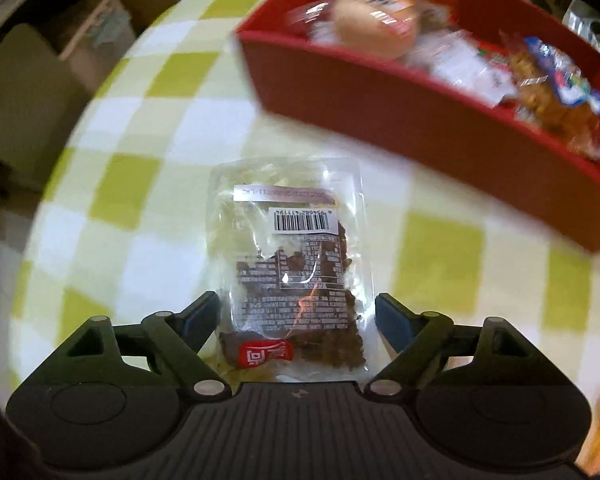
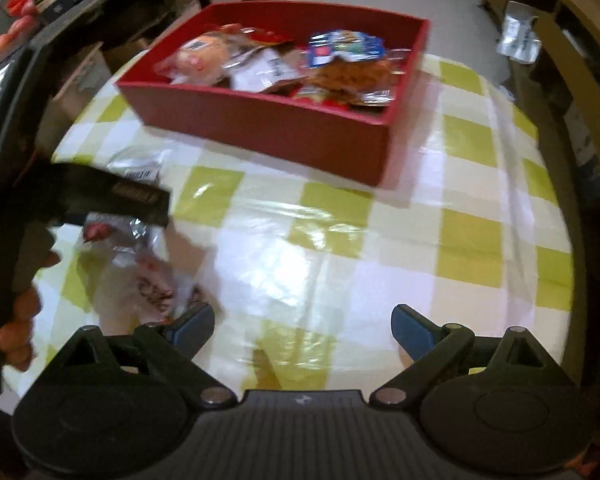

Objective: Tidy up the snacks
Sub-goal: 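Close the left gripper on the clear jerky bag and lift it, then lower the right gripper onto the white duck-snack pouch and close on it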

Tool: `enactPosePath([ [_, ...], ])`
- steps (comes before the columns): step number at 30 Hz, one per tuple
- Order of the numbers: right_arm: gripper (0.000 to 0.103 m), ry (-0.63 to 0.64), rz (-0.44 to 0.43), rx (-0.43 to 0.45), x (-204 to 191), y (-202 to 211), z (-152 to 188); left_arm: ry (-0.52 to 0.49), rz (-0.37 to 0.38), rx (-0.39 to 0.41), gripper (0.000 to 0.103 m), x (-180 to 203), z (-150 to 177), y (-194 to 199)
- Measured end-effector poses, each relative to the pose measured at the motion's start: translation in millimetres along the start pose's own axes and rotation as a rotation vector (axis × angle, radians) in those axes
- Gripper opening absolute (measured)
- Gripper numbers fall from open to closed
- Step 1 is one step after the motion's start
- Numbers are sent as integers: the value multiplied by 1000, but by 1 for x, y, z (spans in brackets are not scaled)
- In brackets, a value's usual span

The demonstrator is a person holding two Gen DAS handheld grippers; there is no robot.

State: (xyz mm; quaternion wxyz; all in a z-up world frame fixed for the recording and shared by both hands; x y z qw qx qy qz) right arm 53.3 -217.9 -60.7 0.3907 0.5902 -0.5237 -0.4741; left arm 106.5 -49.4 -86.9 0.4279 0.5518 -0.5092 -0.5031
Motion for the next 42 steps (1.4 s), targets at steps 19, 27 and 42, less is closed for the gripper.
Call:
enactPosePath([
  [19,100,576,91,-58,-118,-62,-12,-146,59,-29,85,-60,33,-4],
  [27,101,501,73,-70,-110,-68,-8,-188,52,-12,92,-59,40,-8],
  [42,103,439,65,-17,-109,-69,-4,-233,-3,46,103,-55,44,-12],
])
Point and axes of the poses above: each gripper's, at about its wrist camera, not at the fingertips, and y roughly against the way its jaws point, x to its right, z to its underside, the point moved 1 cm from there along -y, roughly the way its jaws point, and after that the axes turned 8 degrees about -x, right-handed, at the moved point
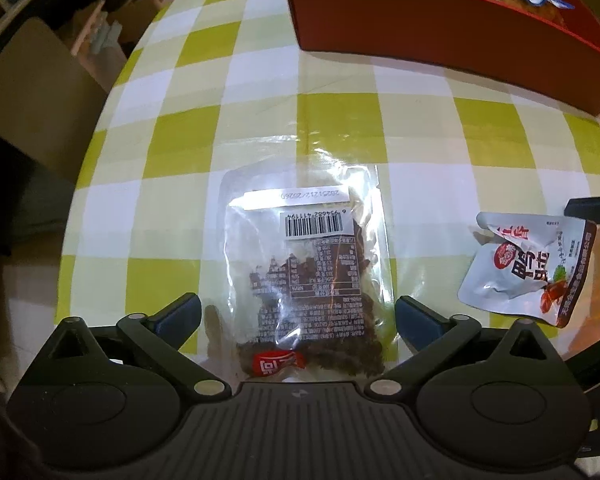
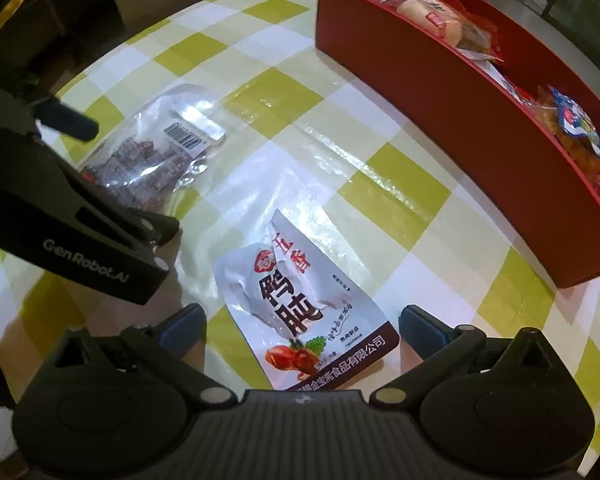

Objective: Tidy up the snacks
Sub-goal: 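Lower the right gripper onto the white duck-snack pouch and close on it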

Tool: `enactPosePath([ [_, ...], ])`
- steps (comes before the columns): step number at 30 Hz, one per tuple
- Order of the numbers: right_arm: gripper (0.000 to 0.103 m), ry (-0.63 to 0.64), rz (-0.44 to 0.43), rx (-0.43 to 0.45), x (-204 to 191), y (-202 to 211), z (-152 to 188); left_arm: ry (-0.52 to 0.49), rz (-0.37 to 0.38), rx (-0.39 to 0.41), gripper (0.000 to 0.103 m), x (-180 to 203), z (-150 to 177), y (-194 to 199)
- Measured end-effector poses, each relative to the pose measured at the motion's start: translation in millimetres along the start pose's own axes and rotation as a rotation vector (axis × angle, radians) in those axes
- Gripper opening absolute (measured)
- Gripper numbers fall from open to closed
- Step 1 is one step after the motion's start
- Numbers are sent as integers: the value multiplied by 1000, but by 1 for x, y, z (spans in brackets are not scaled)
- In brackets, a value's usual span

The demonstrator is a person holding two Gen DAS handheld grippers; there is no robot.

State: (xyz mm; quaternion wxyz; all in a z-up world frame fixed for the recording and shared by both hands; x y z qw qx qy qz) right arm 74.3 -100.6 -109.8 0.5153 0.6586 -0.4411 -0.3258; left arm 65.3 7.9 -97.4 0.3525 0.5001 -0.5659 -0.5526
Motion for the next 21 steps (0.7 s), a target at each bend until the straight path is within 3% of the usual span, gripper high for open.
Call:
enactPosePath([
  [6,101,-21,7,-32,1,2,-5,-11,1,4,103,0,0,0],
  [9,85,-24,2,-22,-3,8,-3,-17,30,5,94,-1,0,2],
  [21,65,-47,37,7,-3,22,3,-35,7,17,91,8,-3,7],
])
Point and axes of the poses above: each gripper's, at about its wrist camera, not at the fingertips, and y roughly against the way its jaws point, x to its right, z to its underside, the point moved 1 cm from there along -y, roughly the way its jaws point, and after that the axes turned 8 degrees about -x, right-handed, at the moved point
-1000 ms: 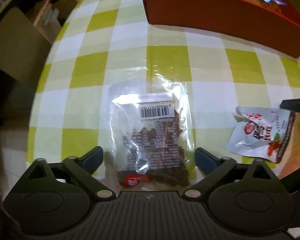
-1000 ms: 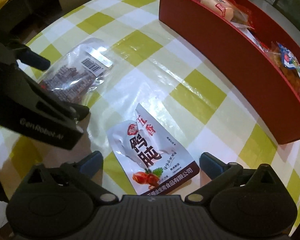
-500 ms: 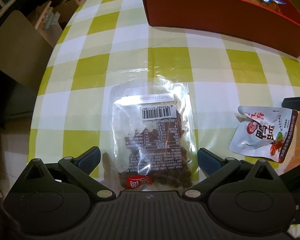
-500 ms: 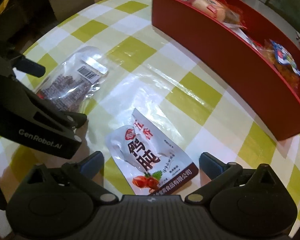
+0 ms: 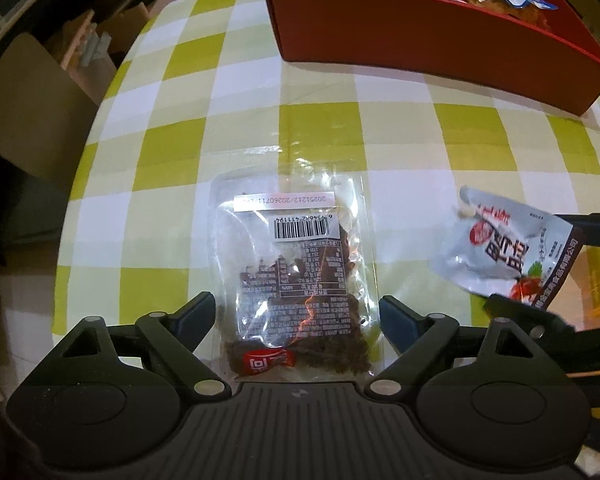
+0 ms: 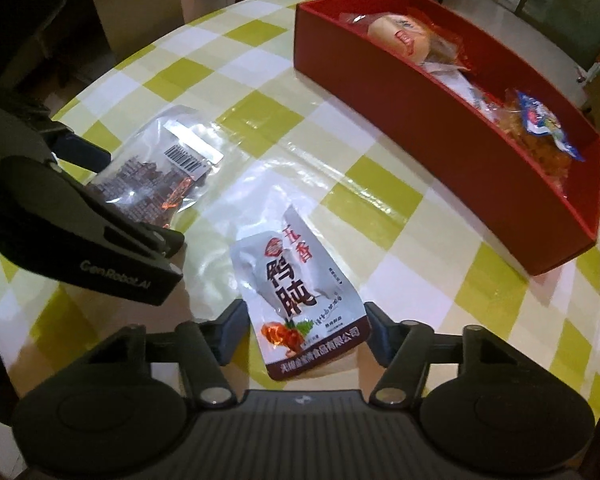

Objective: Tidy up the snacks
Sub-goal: 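Lower the right gripper onto the white duck-snack pouch and close on it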

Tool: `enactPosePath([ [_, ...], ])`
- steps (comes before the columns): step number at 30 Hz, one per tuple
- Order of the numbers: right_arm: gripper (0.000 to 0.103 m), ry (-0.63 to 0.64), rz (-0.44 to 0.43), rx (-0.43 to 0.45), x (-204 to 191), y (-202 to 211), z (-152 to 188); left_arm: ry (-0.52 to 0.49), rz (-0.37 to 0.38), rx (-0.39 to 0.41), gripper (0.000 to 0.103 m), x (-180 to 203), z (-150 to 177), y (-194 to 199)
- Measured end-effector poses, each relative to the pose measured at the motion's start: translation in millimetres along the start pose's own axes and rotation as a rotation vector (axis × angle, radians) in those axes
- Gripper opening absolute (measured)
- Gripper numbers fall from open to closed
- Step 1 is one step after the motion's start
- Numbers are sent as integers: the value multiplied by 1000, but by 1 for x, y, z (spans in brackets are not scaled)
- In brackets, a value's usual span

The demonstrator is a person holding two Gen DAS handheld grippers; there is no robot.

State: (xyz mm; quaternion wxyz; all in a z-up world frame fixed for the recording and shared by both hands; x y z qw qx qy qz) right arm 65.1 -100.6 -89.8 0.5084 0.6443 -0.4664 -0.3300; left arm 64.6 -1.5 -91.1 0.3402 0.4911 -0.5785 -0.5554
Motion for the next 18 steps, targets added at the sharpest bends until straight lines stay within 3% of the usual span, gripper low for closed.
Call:
enactPosePath([
  [10,66,50,38,-10,-6,-4,0,21,17,-13,93,-3,-1,-2],
  [16,86,88,86,-3,-9,-10,-5,22,20,-13,97,-5,0,-3],
  [18,101,87,128,-13,-9,-12,-8,22,4,-10,103,-5,0,-5],
])
Point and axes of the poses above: each gripper's, at about its wrist camera, not at the fingertips, and y roughly against the way its jaws point, x to its right, z to its underside, the point moved 1 cm from there along -y, roughly the way its jaws point, and after that the axes turned 8 degrees about -x, right-handed, at the moved point
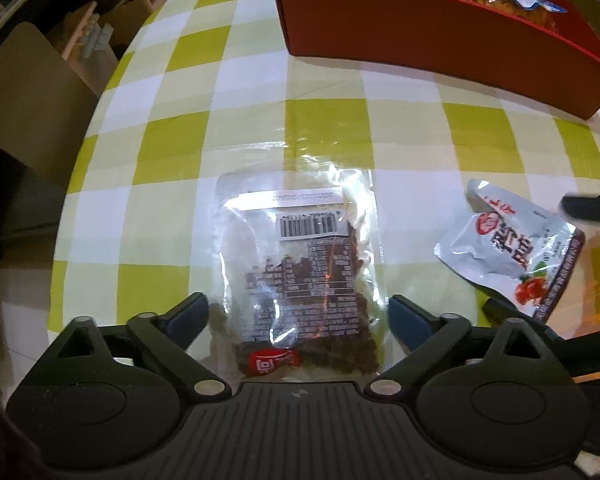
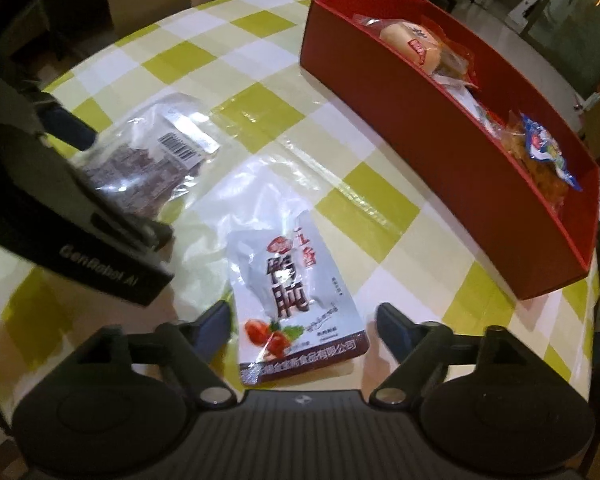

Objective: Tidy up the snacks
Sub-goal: 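Lower the right gripper onto the white duck-snack pouch and close on it, then carry the jerky bag and duck-snack pouch over the red tray with both grippers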

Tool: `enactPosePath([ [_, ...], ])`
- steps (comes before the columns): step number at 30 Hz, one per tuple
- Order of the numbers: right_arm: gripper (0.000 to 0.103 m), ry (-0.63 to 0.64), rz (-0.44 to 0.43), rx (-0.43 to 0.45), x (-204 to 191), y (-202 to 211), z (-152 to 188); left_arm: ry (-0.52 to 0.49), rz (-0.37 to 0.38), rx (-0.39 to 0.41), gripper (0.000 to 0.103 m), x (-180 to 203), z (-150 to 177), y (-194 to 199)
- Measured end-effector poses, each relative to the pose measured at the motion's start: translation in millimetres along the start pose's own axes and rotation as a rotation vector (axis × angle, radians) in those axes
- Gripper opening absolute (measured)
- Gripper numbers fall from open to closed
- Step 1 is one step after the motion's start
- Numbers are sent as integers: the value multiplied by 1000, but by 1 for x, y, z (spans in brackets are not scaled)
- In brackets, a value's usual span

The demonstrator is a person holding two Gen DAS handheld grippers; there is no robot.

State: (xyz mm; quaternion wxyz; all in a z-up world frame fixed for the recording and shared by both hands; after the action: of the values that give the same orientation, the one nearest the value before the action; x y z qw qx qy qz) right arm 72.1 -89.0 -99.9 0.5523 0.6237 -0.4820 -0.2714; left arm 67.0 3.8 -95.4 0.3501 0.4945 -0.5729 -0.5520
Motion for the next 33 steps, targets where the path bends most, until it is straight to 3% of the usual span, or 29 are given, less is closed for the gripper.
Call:
enactPosePath([
  [2,103,-6,14,-7,2,-2,-2,2,1,1,103,-1,0,-2],
  [4,102,-23,-26,-13,8,-4,-1,16,15,-8,103,-5,-1,-3],
  [5,92,-36,-53,-18,10,-4,-1,24,23,-13,103,-6,-1,-3],
  [6,74,-58,-110,-24,13,-2,-1,28,29,-16,103,-8,-1,-4],
  [7,68,-69,-146,-29,13,0,-1,30,35,-21,103,-9,-2,-4],
  [11,66,-11,-80,-8,-2,6,3,47,92,-40,93,-13,-4,-2],
  [18,65,-25,-40,2,-1,17,12,25,76,-29,90,-10,-5,2],
  [33,65,-295,53,22,56,40,27,-1,72,65,89,14,-12,35],
])
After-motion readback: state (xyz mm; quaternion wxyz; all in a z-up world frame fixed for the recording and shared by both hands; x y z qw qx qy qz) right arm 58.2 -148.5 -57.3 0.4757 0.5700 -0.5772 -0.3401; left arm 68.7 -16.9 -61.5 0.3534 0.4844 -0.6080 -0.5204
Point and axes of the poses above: each gripper's, at about its wrist camera, not at the fingertips, and y roughly against the way its jaws point, x to its right, z to its underside, the point moved 1 cm from there along -y, roughly the way its jaws point, and after that the axes turned 8 degrees about -x, right-handed, at the moved point
